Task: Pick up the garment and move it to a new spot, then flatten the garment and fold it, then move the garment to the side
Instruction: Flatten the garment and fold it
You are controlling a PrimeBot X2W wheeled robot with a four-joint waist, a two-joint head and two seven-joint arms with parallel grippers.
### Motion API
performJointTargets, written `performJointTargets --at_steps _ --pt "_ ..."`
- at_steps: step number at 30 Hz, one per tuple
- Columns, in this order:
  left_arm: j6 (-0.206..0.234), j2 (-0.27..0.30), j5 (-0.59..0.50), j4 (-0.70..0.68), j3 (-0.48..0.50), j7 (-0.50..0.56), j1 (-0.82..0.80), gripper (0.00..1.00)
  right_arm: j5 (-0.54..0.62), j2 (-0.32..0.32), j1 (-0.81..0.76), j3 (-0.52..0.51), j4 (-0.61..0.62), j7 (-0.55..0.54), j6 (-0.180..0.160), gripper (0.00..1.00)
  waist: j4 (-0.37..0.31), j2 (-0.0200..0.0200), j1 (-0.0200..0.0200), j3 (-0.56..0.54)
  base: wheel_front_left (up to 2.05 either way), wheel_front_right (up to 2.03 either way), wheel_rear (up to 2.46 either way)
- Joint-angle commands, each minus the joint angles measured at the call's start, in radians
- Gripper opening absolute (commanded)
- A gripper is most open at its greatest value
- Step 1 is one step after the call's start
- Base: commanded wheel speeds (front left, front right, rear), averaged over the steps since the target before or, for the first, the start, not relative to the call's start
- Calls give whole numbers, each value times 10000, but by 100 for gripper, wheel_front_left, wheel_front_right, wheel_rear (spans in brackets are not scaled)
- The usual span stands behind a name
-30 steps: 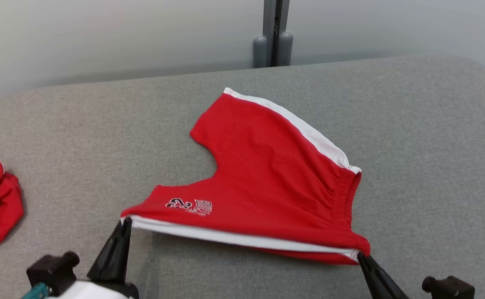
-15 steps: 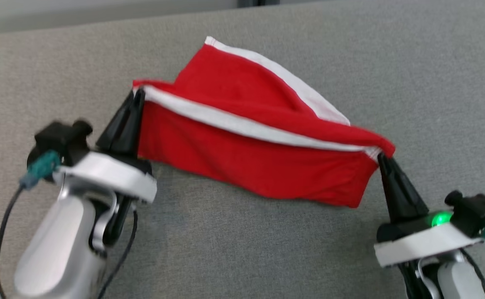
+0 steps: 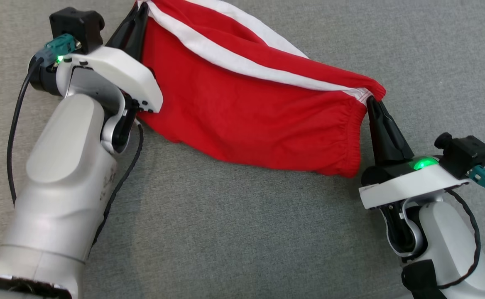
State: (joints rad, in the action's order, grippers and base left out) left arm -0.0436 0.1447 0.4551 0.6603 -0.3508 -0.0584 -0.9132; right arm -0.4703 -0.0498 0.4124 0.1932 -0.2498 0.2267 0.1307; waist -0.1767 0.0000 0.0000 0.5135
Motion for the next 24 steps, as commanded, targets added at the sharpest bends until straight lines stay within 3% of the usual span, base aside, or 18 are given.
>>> performJointTargets --at_steps 1,15,16,17,18,19,20,24 --pt "-35 20 -69 163 6 -78 -273 0 -60 -32 140 27 -80 100 2 0 -146 0 0 176 0 0 0" --pt "-489 -450 224 3611 -40 -1223 -2344 0 -615 -37 961 423 -1147 395 2 0 -480 0 0 451 0 0 0" --pt "-539 -479 257 3802 -59 -1231 -2388 11 -626 -36 996 485 -1184 393 2 0 -493 0 0 458 0 0 0" --pt "-589 -505 298 3975 -82 -1216 -2422 77 -632 -33 1031 580 -1192 394 2 3 -502 0 0 465 0 0 0" --pt "-626 -525 341 4100 -107 -1253 -2472 100 -619 -34 1062 602 -1166 396 2 41 -509 0 0 477 0 0 0" --pt "-679 -546 405 4205 -112 -1313 -2516 100 -557 -40 1055 599 -1152 398 2 58 -510 0 0 485 0 0 0" --pt "-701 -555 367 4308 -166 -1395 -2522 100 -522 -37 1016 614 -1132 398 2 100 -501 0 0 487 0 0 0" --pt "-778 -608 418 4401 -232 -1822 -2281 100 -1 -37 752 494 -855 393 2 100 -433 0 0 419 0 0 0"
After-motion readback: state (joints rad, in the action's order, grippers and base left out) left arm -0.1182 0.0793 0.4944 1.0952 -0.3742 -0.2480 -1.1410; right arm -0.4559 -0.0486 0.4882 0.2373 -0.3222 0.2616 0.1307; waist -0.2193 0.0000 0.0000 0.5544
